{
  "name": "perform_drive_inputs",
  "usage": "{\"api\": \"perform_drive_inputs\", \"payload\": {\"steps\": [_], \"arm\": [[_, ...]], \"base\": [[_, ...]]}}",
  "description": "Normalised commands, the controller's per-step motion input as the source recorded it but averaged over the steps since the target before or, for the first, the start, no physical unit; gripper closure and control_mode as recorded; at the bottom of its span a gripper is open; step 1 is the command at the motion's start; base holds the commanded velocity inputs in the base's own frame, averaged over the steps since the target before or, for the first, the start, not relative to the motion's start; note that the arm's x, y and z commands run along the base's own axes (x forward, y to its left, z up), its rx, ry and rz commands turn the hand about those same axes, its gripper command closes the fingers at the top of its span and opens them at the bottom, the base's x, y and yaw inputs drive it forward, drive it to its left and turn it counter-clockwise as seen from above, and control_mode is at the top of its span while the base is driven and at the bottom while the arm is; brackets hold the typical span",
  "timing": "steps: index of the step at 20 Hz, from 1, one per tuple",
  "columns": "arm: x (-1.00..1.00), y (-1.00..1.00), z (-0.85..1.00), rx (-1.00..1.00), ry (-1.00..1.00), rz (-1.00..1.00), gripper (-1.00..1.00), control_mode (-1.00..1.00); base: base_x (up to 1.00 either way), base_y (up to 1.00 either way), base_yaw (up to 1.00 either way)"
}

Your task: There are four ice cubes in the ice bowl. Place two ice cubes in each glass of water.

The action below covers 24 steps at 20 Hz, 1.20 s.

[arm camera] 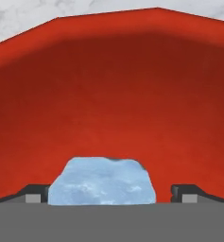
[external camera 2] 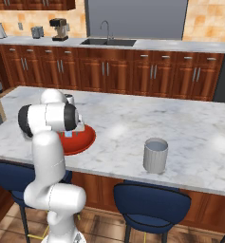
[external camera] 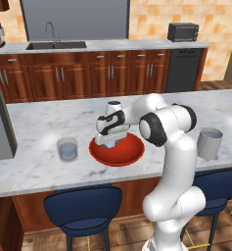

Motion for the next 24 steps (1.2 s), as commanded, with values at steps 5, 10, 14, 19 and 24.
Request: {"api": "perform_drive_inputs", "payload": {"steps": [5, 10, 14, 19, 24], "arm": [[0.00, -0.05, -0.30, 0.00, 0.00, 0.00, 1.00, -1.00], [-0.04, -0.17, -0.22, 0.01, 0.00, 0.00, 1.00, -1.00], [-0.39, -0.07, 0.00, 0.04, -0.05, 0.00, 1.00, -1.00], [-0.79, -0.01, 0.68, 0.14, -0.20, 0.00, 1.00, -1.00], [-0.83, 0.05, 1.00, 0.07, -0.18, 0.02, 1.00, -1.00]], "base": [[0.00, 0.00, 0.00], [0.00, 0.00, 0.00], [0.00, 0.00, 0.00], [0.00, 0.00, 0.00], [0.00, 0.00, 0.00]]}}
